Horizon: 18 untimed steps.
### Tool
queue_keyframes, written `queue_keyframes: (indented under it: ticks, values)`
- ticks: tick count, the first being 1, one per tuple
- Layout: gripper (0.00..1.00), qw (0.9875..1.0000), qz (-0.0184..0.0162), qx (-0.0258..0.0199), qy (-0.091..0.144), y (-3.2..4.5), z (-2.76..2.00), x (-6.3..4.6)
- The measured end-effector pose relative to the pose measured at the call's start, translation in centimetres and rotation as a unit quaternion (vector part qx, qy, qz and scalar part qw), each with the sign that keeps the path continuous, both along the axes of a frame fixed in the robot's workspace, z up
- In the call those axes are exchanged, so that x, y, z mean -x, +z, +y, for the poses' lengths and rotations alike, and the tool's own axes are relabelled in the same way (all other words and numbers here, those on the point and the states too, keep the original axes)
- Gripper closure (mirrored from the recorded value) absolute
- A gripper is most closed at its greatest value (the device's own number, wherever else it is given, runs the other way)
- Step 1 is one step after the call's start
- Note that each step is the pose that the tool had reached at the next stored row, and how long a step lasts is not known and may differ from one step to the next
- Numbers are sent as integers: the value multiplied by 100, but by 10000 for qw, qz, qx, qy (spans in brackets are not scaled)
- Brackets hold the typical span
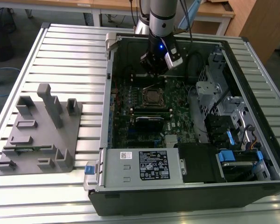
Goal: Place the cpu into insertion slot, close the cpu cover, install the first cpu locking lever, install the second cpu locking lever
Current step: 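Install the first cpu locking lever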
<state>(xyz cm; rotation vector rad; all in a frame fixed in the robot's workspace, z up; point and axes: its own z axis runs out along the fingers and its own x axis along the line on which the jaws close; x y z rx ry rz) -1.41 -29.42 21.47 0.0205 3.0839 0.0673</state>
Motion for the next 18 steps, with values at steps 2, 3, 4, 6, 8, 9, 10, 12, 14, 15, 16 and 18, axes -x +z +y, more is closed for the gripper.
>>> queue_keyframes:
  ticks: [2, 3, 4, 6, 8, 9, 10, 12, 14, 15, 16, 18]
  values:
    - [89, 10000, 0, 0, -1, -7, 1, 0]
    - [89, 10000, 0, 0, -2, -14, 1, 0]
    - [89, 10000, 1, 1, -3, -22, 0, 0]
    - [89, 10000, 0, 0, -5, -42, 0, 0]
    - [89, 10000, 0, 0, -6, -59, 0, -3]
    - [89, 10000, 1, 1, -7, -65, 0, -5]
    - [89, 10000, 0, 0, -7, -69, 0, -6]
    - [89, 10000, 1, 2, -8, -70, 0, -6]
    - [89, 10000, 1, 1, -7, -72, 0, -7]
    - [89, 10000, 0, 0, -7, -72, 0, -7]
    - [89, 10000, 0, 1, -7, -72, 0, -7]
    - [89, 10000, 0, 0, -7, -72, 0, -7]
